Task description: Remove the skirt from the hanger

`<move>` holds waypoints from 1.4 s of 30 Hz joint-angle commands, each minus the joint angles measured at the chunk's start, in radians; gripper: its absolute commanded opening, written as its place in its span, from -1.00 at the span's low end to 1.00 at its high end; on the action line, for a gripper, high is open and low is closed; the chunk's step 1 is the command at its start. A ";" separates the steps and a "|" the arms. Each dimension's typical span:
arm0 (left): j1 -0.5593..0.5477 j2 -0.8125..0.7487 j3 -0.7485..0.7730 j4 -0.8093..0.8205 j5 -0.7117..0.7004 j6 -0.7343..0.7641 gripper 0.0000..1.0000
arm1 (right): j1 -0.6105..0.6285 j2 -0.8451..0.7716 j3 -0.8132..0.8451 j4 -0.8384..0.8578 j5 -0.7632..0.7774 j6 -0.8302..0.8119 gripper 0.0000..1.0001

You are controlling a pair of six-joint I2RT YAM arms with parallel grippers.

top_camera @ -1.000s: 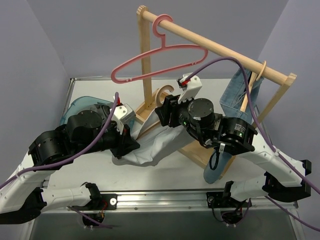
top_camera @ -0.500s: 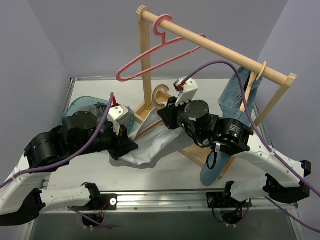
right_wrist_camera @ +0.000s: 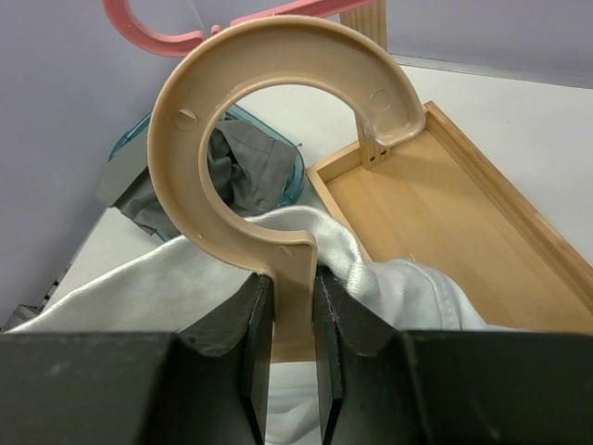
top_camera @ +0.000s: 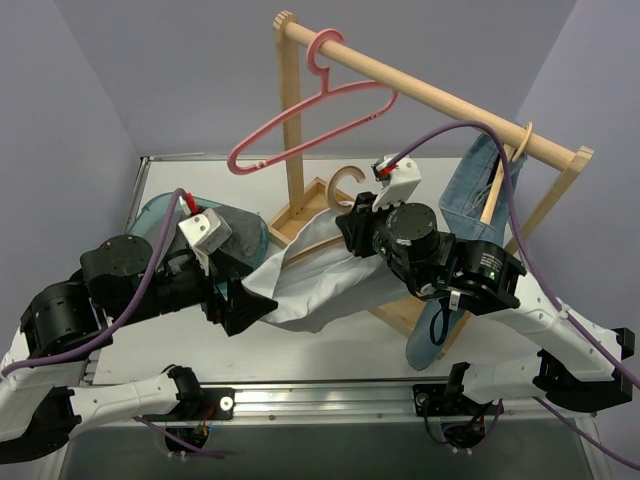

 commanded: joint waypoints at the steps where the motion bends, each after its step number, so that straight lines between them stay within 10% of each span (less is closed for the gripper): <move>1: -0.004 0.033 -0.001 0.096 -0.048 -0.019 0.94 | -0.005 -0.013 0.033 0.026 0.008 0.010 -1.00; 23: 0.008 0.098 -0.004 0.266 -0.202 -0.116 0.88 | -0.005 -0.062 -0.021 0.028 -0.054 -0.016 -1.00; 33: 0.019 0.145 0.034 0.202 -0.179 -0.120 0.41 | -0.005 -0.076 -0.016 0.025 -0.049 -0.016 -1.00; 36: 0.025 0.153 0.035 0.209 -0.156 -0.119 0.09 | -0.004 -0.079 -0.015 0.022 -0.049 -0.016 -1.00; 40: 0.036 0.168 0.055 0.176 -0.155 -0.111 -0.95 | -0.005 -0.082 -0.018 0.011 -0.040 -0.017 -1.00; 42: 0.038 0.156 0.063 0.156 -0.194 -0.111 -0.95 | -0.005 -0.090 -0.021 -0.018 0.016 -0.007 -1.00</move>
